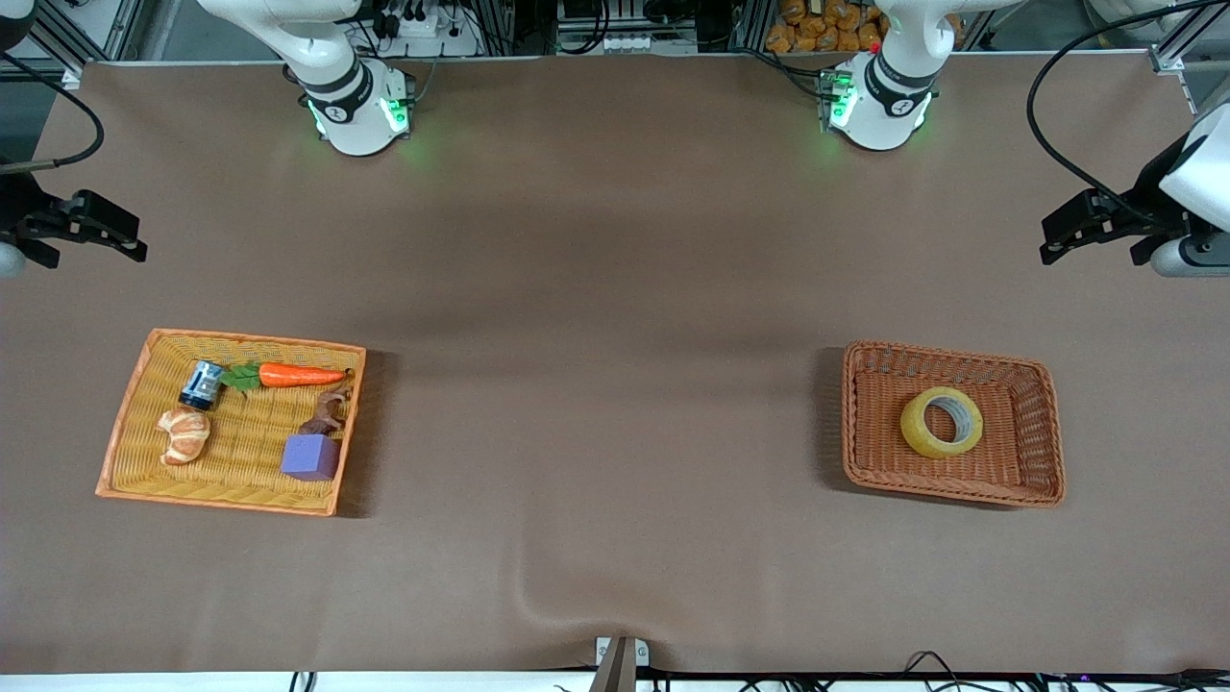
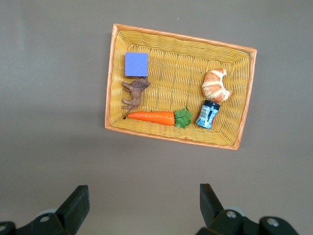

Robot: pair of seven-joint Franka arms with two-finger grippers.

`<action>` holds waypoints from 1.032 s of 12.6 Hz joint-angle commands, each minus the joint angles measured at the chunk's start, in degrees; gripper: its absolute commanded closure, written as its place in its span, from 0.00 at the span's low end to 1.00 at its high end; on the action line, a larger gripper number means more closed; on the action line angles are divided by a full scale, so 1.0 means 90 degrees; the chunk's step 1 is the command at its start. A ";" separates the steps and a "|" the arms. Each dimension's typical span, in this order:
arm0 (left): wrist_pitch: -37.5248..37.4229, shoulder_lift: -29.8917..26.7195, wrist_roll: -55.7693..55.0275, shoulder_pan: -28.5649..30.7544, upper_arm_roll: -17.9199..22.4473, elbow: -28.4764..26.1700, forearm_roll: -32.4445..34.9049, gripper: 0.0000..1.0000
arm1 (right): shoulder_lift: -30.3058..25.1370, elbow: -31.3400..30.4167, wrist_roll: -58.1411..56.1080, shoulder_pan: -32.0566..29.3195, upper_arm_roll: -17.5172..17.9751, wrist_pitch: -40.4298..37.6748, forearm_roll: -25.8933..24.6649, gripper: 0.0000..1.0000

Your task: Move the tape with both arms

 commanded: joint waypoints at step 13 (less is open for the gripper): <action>-0.0284 -0.0189 0.0118 0.0103 -0.0014 -0.0052 0.0160 0.00 | 0.0017 0.0108 -0.0016 -0.0001 -0.0015 -0.0120 0.0072 0.00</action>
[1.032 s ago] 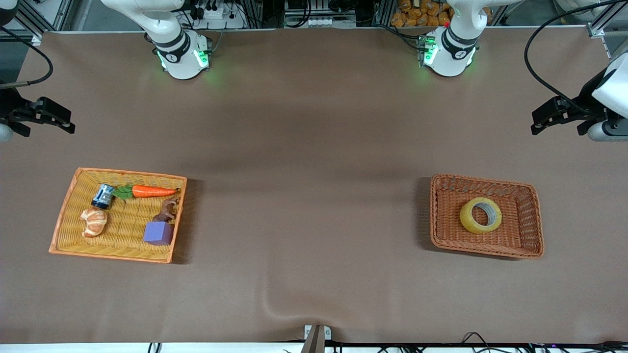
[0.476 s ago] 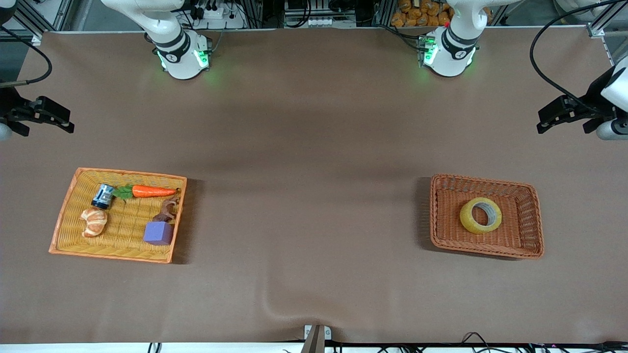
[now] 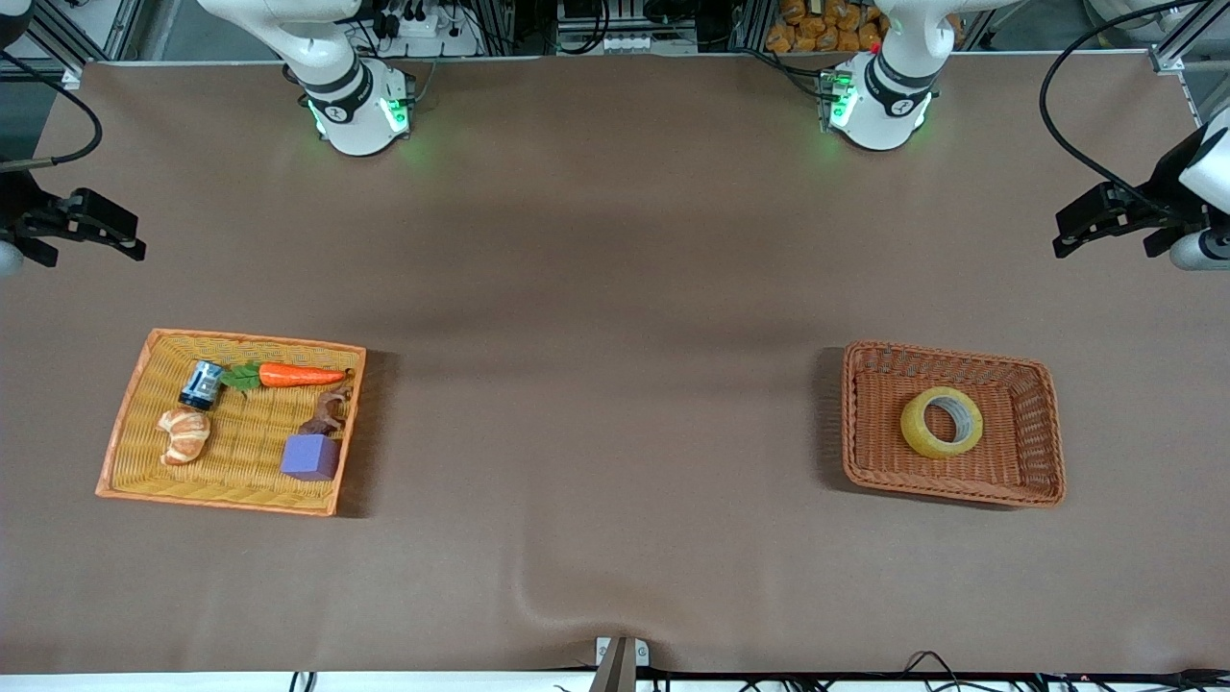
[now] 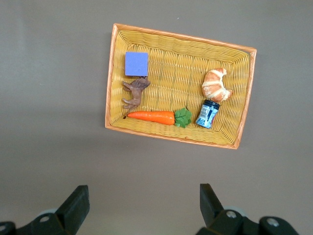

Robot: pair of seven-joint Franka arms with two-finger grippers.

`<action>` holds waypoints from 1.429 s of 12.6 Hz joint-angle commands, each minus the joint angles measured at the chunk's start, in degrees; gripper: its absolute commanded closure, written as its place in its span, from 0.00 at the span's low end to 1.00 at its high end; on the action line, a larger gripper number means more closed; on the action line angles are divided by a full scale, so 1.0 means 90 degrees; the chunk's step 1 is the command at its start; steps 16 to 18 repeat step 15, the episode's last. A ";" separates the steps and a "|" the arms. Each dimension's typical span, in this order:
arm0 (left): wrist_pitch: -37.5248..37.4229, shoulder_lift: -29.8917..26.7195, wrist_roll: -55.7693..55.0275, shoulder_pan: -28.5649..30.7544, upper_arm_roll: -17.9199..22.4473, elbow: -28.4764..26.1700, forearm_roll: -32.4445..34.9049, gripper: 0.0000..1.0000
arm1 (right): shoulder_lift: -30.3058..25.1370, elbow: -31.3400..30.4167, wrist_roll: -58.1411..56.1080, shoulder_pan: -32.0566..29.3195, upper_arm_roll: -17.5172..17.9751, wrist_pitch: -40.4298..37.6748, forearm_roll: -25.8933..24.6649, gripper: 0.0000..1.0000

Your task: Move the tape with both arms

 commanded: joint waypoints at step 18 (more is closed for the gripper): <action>-0.0307 -0.0022 0.0065 0.0026 -0.0046 0.0136 0.0153 0.00 | 0.0046 0.0119 -0.0007 0.0047 -0.0005 -0.0139 0.0014 0.00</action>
